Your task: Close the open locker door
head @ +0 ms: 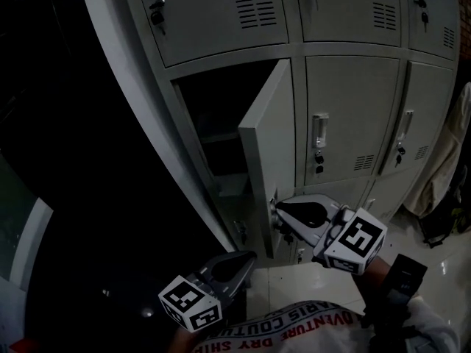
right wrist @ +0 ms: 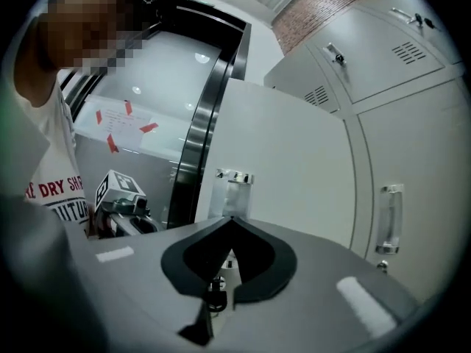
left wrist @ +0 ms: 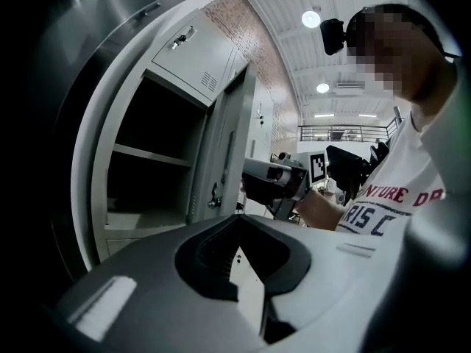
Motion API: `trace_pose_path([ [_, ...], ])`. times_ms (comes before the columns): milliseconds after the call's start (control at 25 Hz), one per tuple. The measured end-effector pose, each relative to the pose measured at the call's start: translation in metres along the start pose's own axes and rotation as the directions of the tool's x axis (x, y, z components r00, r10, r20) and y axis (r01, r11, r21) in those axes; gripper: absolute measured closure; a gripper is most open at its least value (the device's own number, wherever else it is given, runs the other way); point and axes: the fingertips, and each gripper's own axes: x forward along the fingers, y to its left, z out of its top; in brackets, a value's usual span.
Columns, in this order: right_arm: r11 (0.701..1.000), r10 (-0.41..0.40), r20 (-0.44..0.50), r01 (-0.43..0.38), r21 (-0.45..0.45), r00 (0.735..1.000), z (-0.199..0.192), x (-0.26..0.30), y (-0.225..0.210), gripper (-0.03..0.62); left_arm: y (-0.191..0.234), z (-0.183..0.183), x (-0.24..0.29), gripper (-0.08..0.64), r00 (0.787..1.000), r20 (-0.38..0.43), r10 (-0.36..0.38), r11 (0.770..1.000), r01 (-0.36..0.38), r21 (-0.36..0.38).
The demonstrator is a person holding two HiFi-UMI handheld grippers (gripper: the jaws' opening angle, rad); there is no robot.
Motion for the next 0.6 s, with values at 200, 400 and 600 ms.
trace_pose_path([
  [200, 0.998, 0.055, -0.033, -0.056, -0.038, 0.998, -0.010, 0.047, 0.001, 0.598, 0.024, -0.001, -0.007, 0.555, 0.998, 0.009, 0.059, 0.998, -0.059, -0.009],
  [400, 0.996, 0.077, -0.042, -0.079, -0.049, 0.996, -0.014, 0.093, -0.009, 0.598, 0.047, -0.001, -0.015, 0.555, 0.993, 0.016, 0.119, 0.993, -0.119, -0.024],
  [600, 0.995, 0.081, -0.045, -0.083, -0.056, 0.996, -0.018, 0.136, -0.028, 0.598, 0.070, -0.002, -0.023, 0.555, 0.987, 0.024, 0.158, 0.987, -0.157, -0.028],
])
